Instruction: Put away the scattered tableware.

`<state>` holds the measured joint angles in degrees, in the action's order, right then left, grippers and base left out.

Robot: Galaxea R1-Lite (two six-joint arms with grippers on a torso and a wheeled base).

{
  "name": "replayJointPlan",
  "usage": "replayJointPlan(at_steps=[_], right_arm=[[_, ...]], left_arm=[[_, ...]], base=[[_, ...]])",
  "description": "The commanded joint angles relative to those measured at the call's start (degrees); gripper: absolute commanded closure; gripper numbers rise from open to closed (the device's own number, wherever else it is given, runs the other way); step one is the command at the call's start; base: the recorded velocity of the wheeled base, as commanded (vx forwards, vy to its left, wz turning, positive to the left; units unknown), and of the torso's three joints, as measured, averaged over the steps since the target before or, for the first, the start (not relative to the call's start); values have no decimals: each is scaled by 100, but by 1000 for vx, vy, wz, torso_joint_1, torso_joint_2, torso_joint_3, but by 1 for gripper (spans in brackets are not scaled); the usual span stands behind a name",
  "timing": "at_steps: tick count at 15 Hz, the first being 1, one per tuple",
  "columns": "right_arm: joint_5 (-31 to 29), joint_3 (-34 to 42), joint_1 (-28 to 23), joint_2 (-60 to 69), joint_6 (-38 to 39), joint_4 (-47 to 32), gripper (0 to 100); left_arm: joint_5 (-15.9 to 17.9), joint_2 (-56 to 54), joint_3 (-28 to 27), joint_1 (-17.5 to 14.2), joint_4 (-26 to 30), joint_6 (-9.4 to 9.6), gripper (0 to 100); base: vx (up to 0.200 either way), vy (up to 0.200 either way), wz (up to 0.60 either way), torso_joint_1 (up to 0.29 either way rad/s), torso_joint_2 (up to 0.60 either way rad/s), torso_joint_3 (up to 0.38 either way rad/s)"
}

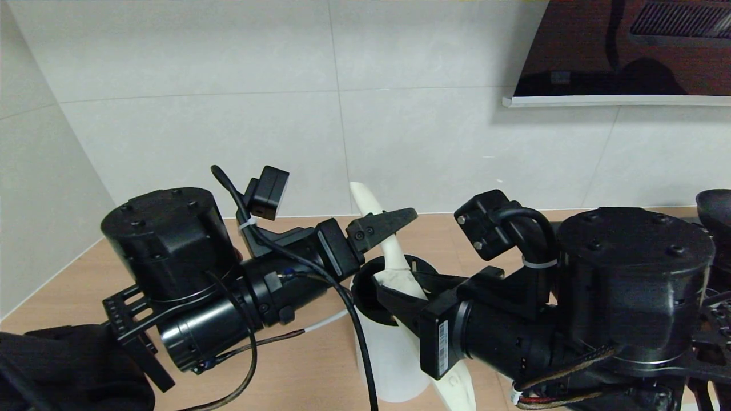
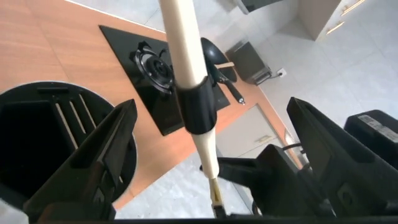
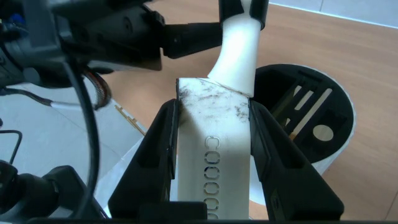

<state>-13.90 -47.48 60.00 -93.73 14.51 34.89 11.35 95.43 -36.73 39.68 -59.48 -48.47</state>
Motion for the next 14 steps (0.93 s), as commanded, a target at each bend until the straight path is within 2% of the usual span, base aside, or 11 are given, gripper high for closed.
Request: replayJointPlan(at_steps=[1, 2, 4, 5, 14], right_arm=[[1, 2, 3, -49, 0, 0, 100], [1, 2, 3, -84, 0, 0, 100], [1, 2, 3, -84, 0, 0, 100], [1, 2, 3, -84, 0, 0, 100], [-8, 20, 3, -40, 8, 0, 100]], left_arm=[[-1, 37, 8, 5, -11, 22, 0], [-36, 72, 43, 5, -29, 145, 0], [-71, 99, 52, 5, -29, 206, 0], [-98, 108, 52, 5, -29, 206, 100], [-142, 152, 17, 22, -29, 206, 100]], base=[[0, 0, 0, 0, 0, 0], [0, 0, 0, 0, 0, 0], [0, 0, 0, 0, 0, 0], [0, 0, 0, 0, 0, 0], [0, 0, 0, 0, 0, 0]])
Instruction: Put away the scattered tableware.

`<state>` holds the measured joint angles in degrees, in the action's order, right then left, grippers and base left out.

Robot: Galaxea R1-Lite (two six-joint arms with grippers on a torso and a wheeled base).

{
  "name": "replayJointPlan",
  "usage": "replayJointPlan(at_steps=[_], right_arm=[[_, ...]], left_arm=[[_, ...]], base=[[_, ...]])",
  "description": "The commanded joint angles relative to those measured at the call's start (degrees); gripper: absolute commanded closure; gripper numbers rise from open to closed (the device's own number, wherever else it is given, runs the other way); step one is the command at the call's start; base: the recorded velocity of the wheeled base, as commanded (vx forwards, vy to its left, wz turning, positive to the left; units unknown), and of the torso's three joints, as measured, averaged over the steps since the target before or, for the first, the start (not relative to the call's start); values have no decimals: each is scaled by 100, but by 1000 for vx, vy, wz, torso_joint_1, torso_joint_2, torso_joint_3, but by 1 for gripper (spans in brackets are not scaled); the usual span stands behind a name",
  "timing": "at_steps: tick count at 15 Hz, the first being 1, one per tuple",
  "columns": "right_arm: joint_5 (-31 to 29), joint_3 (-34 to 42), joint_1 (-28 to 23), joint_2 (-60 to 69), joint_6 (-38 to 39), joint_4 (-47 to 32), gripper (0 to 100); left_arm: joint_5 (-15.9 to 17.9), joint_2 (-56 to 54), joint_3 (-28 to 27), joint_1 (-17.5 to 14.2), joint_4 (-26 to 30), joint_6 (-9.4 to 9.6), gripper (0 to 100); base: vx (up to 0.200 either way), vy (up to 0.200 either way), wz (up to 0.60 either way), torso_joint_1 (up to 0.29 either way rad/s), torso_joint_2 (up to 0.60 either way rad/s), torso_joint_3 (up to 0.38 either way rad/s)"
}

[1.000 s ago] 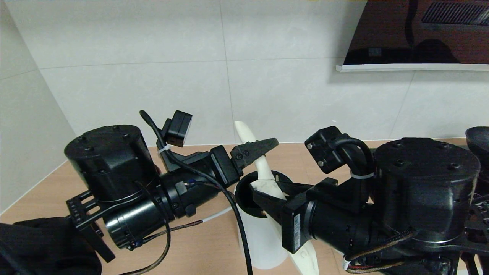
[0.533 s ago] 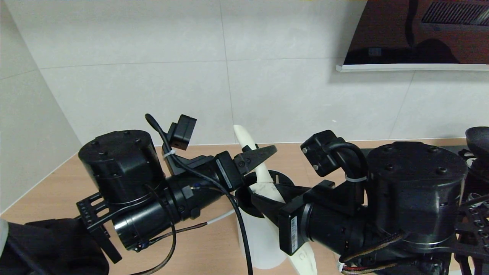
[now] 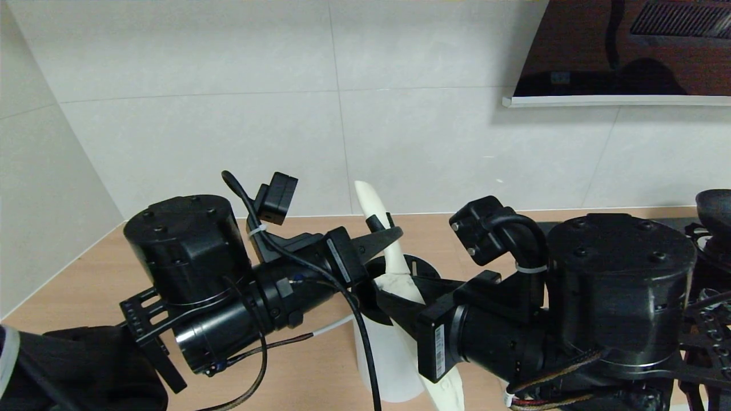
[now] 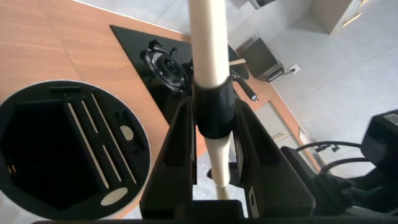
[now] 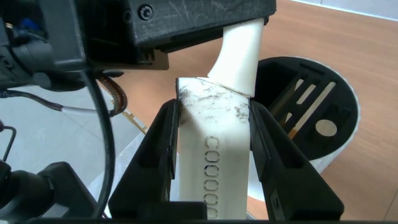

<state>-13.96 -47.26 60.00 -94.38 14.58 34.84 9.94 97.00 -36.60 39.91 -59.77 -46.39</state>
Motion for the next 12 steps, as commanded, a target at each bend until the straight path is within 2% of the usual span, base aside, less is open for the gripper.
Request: replayJointPlan(at_steps=[1, 6, 7, 12], right_arm=[[-2, 7, 3, 25, 1, -4, 100], [-2, -2, 3, 25, 1, -56, 100], [-2, -2, 3, 25, 1, -56, 0], [-10, -2, -15, 69, 1, -56, 0]], left_arm=[[0, -6, 3, -1, 0, -2, 100], [-18, -15, -5, -1, 0, -20, 100], [-18, -15, -5, -1, 0, -20, 100], [-27, -23, -5, -1, 0, -37, 100]], base=[[0, 0, 0, 0, 0, 0], [0, 0, 0, 0, 0, 0], [0, 0, 0, 0, 0, 0], [0, 0, 0, 0, 0, 0]])
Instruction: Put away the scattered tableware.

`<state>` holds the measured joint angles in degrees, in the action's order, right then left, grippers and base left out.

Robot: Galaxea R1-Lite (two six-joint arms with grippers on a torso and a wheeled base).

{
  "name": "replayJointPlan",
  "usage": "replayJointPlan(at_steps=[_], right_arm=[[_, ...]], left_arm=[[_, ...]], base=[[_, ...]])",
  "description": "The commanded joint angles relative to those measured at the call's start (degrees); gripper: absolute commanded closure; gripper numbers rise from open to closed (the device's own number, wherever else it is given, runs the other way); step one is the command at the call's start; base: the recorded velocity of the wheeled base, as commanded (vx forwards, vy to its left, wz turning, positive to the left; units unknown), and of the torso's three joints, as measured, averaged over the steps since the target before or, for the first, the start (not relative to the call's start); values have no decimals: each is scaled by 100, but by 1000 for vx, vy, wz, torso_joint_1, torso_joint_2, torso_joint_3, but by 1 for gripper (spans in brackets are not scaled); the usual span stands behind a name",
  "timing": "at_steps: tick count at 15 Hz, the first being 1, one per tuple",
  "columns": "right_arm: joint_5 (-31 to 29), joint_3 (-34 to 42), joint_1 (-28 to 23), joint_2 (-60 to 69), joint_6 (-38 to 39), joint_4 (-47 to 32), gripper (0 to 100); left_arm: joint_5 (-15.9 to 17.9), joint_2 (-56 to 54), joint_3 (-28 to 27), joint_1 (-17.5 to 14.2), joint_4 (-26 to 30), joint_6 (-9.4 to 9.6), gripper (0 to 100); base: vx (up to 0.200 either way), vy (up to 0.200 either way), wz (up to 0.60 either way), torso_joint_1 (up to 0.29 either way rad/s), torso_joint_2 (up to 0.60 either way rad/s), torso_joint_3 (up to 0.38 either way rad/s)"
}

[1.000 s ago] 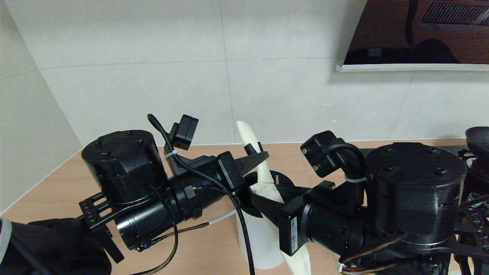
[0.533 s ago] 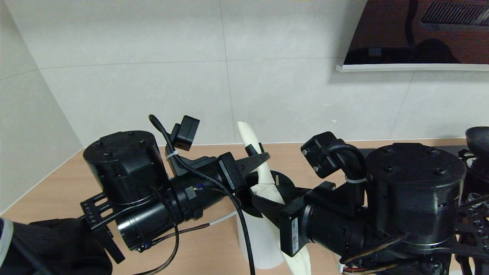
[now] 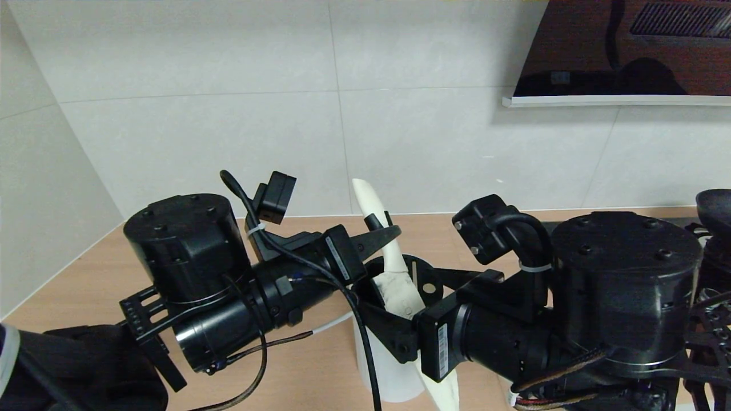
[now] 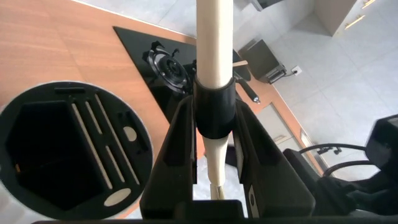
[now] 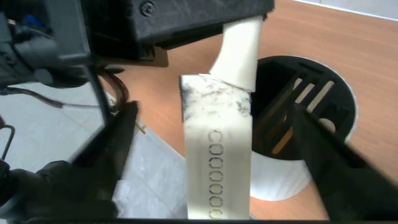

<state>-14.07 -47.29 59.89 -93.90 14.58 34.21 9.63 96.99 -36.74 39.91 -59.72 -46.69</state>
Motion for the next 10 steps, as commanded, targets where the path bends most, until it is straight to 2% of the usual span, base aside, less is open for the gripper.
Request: replayJointPlan(at_steps=[1, 6, 7, 8, 10], right_arm=[[1, 0, -48, 74, 1, 7, 0], [62, 18, -1111, 417, -8, -98, 0], [80, 9, -1313, 637, -8, -327, 0], [168, -44, -1577, 760, -8, -591, 0], [264, -61, -1779, 786, -8, -626, 0]], left_arm=[[-5, -22, 9, -1, -4, -7, 100], [-225, -110, -114, -45, 101, 28, 100], [-225, -242, -149, -45, 277, 55, 100], [-286, -435, -290, -54, 734, 160, 100], [-735, -620, -580, -62, 1191, 266, 100]], base=[[0, 0, 0, 0, 0, 0], [0, 0, 0, 0, 0, 0], [0, 0, 0, 0, 0, 0], [0, 0, 0, 0, 0, 0], [0, 0, 0, 0, 0, 0]])
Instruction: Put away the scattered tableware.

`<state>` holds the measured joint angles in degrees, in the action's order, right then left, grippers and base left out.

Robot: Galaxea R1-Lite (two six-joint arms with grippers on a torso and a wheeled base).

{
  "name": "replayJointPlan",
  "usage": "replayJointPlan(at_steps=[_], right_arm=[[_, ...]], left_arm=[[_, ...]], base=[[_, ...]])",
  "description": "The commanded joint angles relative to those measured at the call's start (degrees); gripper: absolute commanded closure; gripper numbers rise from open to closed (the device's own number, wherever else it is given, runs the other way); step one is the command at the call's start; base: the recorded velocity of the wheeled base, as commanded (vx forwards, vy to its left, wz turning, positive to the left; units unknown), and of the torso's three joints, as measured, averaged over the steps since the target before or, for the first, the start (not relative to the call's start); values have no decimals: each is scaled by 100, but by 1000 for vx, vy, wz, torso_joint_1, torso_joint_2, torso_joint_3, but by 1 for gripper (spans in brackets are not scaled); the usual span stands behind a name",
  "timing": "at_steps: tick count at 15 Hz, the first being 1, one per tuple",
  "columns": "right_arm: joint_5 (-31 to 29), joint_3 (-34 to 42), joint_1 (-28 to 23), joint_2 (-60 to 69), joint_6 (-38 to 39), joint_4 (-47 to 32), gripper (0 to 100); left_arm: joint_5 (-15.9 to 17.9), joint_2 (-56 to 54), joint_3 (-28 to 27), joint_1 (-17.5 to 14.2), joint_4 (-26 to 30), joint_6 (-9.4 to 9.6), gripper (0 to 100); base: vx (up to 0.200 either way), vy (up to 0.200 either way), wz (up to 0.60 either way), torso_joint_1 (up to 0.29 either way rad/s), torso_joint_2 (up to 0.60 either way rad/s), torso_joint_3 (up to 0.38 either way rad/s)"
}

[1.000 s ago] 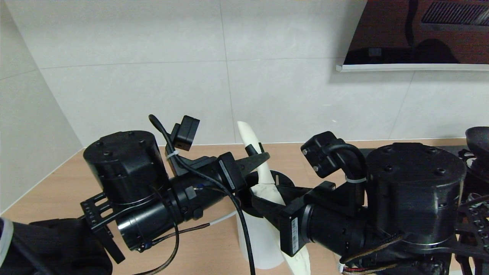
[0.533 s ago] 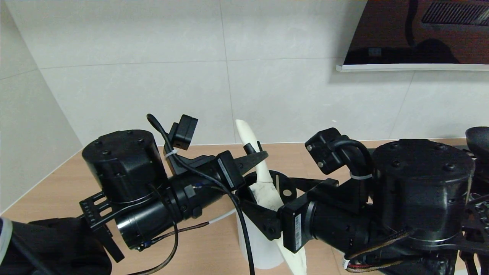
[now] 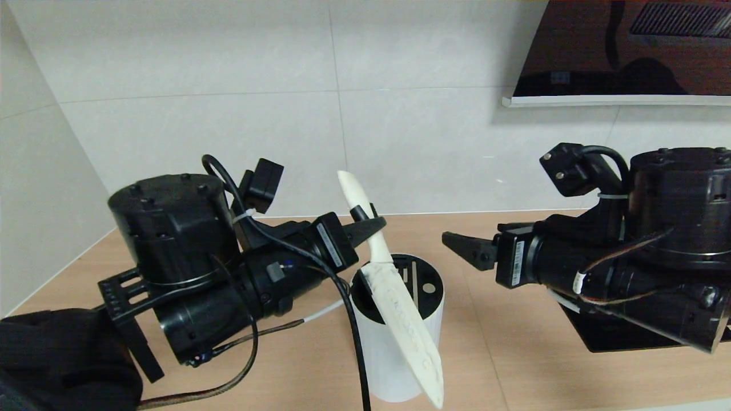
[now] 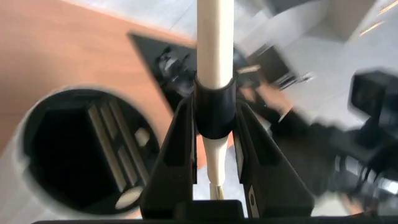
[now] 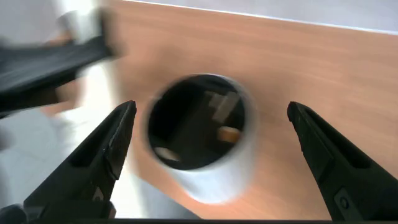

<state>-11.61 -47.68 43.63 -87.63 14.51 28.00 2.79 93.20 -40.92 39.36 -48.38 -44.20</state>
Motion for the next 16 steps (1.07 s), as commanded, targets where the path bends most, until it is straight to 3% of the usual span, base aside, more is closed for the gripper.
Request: replayJointPlan(at_steps=[1, 5, 7, 8, 9, 12, 14, 15, 16], right_arm=[[18, -22, -171, 149, 0, -14, 0], [27, -14, -223, 79, 0, -14, 0], [27, -14, -250, -26, 0, -5, 0], [27, -22, -294, -97, 0, -5, 0], [27, -22, -302, -114, 0, -5, 0], [18, -22, -302, -106, 0, -5, 0], [18, -22, -311, -106, 0, -5, 0], [18, -22, -311, -114, 0, -5, 0], [18, -22, -311, -123, 0, -5, 0]], left_arm=[[-191, -302, -267, -43, 189, 87, 100], [-974, -513, -996, -139, 1138, 333, 100], [-1369, -522, -1234, -139, 1402, 606, 100], [-1905, -522, -1401, -139, 1463, 1063, 100], [-2239, -539, -1445, -131, 1446, 1406, 100], [-2986, -469, -1708, 10, 1367, 2452, 100], [-3514, -355, -1612, 423, 1024, 2944, 100], [-3768, -258, -1480, 669, 664, 3093, 100], [-3953, -135, -1366, 801, 215, 3357, 100]], base=[[0, 0, 0, 0, 0, 0], [0, 0, 0, 0, 0, 0], [0, 0, 0, 0, 0, 0], [0, 0, 0, 0, 0, 0], [0, 0, 0, 0, 0, 0], [0, 0, 0, 0, 0, 0], [0, 0, 0, 0, 0, 0], [0, 0, 0, 0, 0, 0], [0, 0, 0, 0, 0, 0]])
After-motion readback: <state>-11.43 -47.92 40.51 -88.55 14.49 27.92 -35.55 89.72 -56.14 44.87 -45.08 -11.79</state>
